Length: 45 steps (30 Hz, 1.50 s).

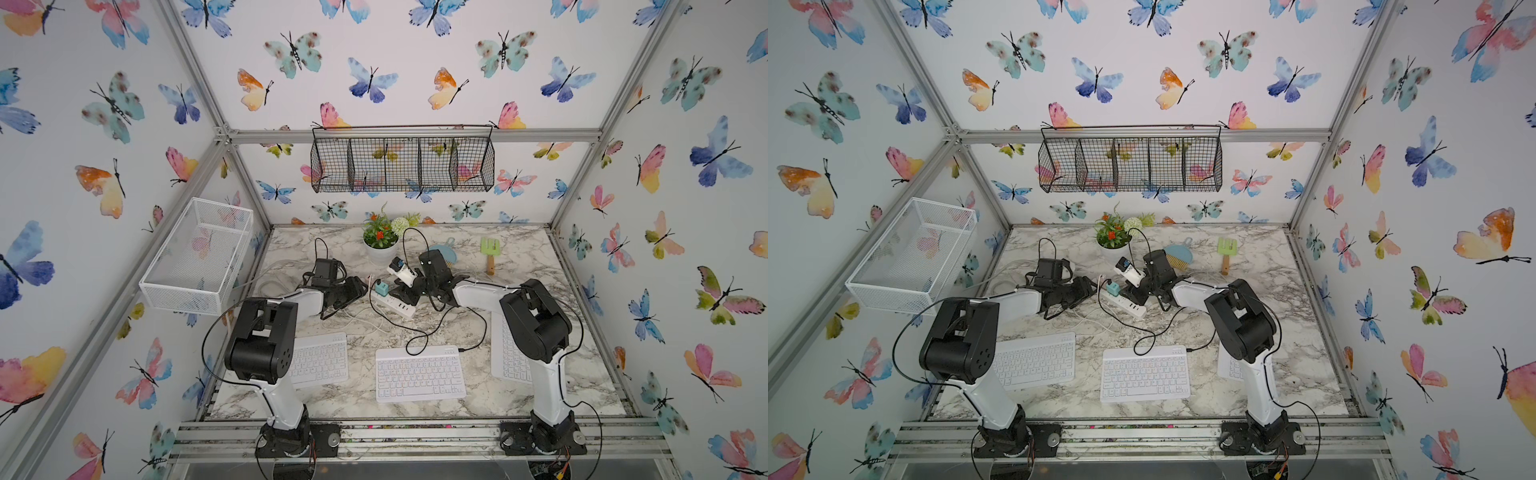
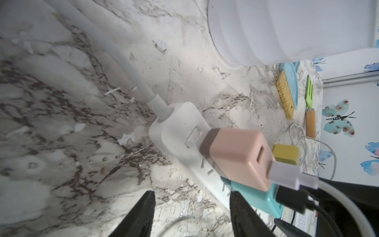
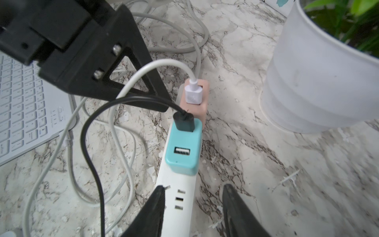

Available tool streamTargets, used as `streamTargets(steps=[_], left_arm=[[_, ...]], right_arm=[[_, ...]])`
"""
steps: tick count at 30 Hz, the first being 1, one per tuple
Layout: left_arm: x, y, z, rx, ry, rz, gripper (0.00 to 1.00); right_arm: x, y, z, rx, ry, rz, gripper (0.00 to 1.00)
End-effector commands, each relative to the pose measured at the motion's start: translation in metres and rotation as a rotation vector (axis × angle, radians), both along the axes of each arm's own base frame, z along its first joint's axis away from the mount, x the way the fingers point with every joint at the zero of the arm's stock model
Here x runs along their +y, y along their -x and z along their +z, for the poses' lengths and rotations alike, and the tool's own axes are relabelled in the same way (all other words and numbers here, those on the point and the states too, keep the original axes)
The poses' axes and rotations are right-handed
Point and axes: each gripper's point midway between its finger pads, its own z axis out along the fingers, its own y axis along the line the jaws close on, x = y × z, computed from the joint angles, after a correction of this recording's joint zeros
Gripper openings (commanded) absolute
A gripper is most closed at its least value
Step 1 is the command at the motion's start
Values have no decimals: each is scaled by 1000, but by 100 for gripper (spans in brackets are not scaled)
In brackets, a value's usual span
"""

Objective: Unplug the wireless keyboard
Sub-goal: Remove the plug from the socket.

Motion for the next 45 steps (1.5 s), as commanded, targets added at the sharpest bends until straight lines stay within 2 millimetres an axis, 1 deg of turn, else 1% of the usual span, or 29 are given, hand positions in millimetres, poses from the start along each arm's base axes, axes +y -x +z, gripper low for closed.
streamTargets(steps=[1,4,11,14,18,25,28,31,35,38,41,45], left_arm=[[-9,0,-9,18,38,-3,60],[-12,0,-13,27,39,-4,59],[-7,5,-25,48,11,21,57],[-7,6,-31,59,6,33,55],[-3,8,-40,76,-9,70,52],[3,9,-48,85,-17,153,52],[5,11,-54,98,-32,167,50],[6,14,-61,109,-51,172,48],[10,19,-74,140,-83,184,38],[14,24,-83,162,-96,204,37],[14,28,-89,179,-93,212,37],[14,30,-93,193,-100,210,37]], right_arm=[[12,2,-5,17,-9,29,49],[17,2,-9,29,-10,38,49],[31,7,-20,59,-15,63,50],[35,9,-21,71,-28,68,49],[41,11,-16,77,-59,70,48],[47,14,-20,90,-65,64,42],[50,15,-21,90,-68,60,42],[53,14,-22,80,-66,45,42],[56,14,-24,89,-62,31,43],[58,16,-25,102,-69,30,44],[60,16,-27,106,-68,25,44],[60,13,-28,112,-66,1,45]])
